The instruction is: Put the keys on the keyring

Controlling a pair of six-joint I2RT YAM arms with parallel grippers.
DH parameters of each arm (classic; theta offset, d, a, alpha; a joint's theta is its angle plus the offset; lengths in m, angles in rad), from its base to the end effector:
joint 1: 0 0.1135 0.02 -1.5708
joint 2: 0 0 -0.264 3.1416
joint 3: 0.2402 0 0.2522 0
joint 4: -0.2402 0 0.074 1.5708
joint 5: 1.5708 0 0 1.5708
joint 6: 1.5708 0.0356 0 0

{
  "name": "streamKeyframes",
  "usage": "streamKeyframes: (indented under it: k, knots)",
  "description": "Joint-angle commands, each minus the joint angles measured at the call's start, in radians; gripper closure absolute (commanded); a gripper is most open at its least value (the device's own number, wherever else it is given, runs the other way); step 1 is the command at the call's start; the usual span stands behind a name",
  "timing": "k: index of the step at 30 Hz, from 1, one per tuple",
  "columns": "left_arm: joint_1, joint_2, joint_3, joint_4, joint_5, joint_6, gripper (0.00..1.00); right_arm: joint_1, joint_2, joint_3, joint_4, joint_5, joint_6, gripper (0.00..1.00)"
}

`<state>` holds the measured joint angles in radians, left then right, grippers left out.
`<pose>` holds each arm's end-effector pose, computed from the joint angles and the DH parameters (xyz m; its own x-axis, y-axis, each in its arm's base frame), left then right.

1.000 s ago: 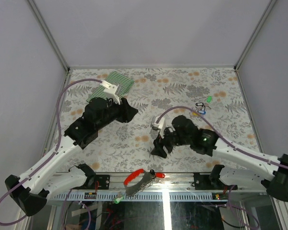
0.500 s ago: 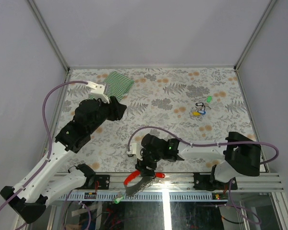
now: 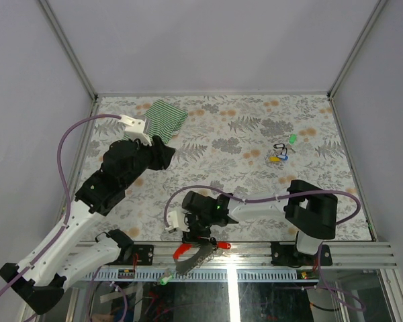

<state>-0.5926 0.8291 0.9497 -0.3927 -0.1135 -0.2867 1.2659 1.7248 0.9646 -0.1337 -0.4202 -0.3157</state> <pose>0.1540 -0.0988 0.3678 -0.3452 -0.1063 -0.9325 0.3824 0.8914 -0.2432 0.0900 0.3345 0.1660 0.0718 -0.7162 -0.6942 -0.9734 -0.2020 0.1078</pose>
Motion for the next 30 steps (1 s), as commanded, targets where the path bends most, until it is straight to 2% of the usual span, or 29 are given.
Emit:
streamKeyframes:
  k: [1, 13, 23, 30]
  knots:
    - [0.013, -0.008, 0.032, 0.009, -0.014, 0.019, 0.52, 0.019, 0.036, 0.047, -0.069, 0.044, -0.084, 0.37]
    - [0.014, 0.000, 0.044, 0.006, -0.013, 0.024, 0.52, 0.046, 0.082, 0.065, -0.108, 0.136, -0.102, 0.50]
    - [0.016, 0.013, 0.045, 0.020, -0.017, 0.027, 0.51, 0.048, 0.040, 0.017, -0.106, 0.280, -0.042, 0.67]
    - [0.017, 0.027, 0.050, 0.026, -0.008, 0.031, 0.52, -0.028, -0.030, -0.044, -0.075, 0.287, 0.026, 0.74]
